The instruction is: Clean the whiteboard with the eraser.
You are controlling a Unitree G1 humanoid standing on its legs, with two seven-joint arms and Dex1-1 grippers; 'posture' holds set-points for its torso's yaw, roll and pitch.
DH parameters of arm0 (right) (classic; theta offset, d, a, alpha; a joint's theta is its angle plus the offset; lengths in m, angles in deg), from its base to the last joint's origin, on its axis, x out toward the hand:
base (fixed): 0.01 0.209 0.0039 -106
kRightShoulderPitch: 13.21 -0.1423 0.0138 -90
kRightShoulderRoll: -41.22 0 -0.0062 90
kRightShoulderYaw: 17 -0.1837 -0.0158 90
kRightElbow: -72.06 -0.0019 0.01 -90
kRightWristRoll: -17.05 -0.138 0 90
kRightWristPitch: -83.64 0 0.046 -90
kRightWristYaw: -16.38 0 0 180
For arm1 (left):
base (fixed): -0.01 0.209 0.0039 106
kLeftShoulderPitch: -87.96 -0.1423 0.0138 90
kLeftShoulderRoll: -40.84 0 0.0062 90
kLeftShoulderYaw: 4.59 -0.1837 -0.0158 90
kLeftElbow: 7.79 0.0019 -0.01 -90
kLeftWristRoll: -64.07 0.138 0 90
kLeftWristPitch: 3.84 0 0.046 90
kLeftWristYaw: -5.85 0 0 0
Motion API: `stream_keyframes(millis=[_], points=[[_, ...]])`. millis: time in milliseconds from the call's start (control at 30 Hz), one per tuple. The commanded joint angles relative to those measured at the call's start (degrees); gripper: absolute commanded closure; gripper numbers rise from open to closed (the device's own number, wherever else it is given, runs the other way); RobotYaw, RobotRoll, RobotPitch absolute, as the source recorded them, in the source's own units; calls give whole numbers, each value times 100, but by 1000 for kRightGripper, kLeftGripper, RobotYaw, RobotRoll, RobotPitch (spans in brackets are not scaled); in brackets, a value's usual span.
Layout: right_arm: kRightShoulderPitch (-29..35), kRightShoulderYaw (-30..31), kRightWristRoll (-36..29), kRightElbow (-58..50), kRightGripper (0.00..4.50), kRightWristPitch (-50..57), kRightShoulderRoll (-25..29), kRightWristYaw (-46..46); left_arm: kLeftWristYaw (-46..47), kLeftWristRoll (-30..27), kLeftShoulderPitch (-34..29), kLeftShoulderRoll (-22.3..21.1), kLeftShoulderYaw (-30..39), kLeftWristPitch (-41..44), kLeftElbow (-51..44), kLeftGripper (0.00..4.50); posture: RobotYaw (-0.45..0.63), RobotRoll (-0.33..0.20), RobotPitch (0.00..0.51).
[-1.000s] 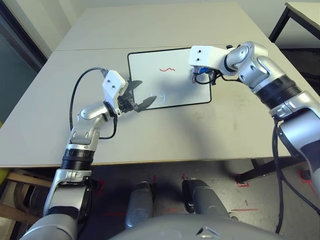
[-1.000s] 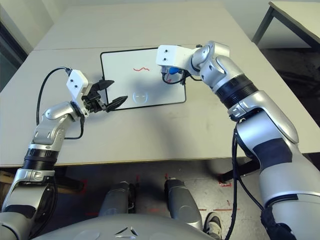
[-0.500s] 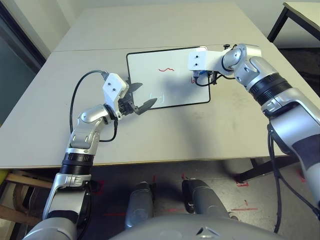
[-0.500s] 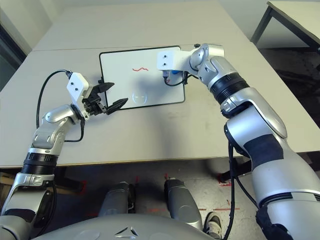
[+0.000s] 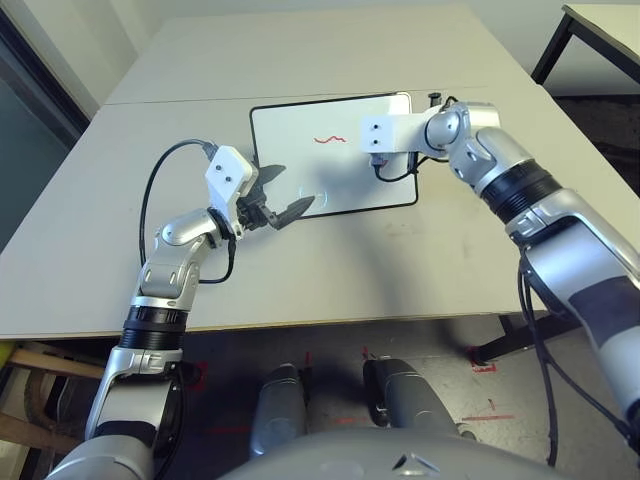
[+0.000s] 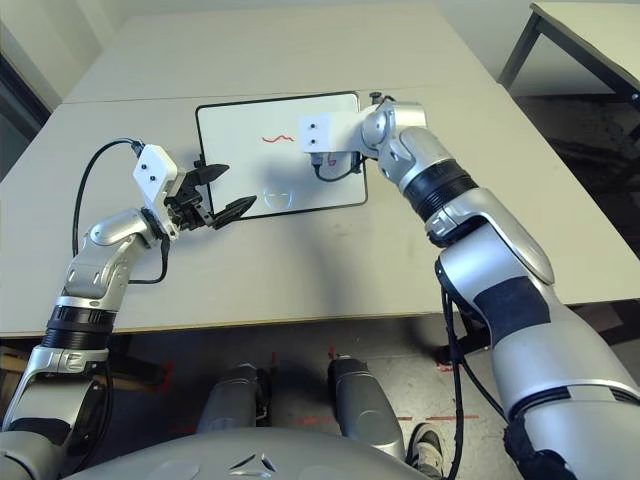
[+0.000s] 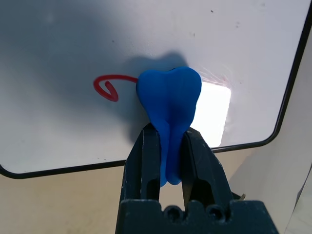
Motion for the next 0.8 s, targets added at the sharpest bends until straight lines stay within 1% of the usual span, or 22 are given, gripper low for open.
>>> stream_keyframes(millis=[33,167,433,667,800], points=[[194,17,56,-154,4101,52,-91,-181,-9,10,-37,-10,-4,50,-14,0,-137,0,77],[170,5,145,-21,4101,49,-53,-164,-19,6,-33,-7,-7,46,-4,0,-137,0,77],[48,12,388,515,4104,-183,262,-49,-11,7,-18,10,-13,40,1,0,-140,0,78],[53,-22,447,648,4106,-258,399,-56,-8,8,-13,24,-24,46,-11,0,-144,0,80],[83,-26,445,581,4106,-239,376,-87,-9,12,-1,29,-29,51,-4,0,-145,0,81]])
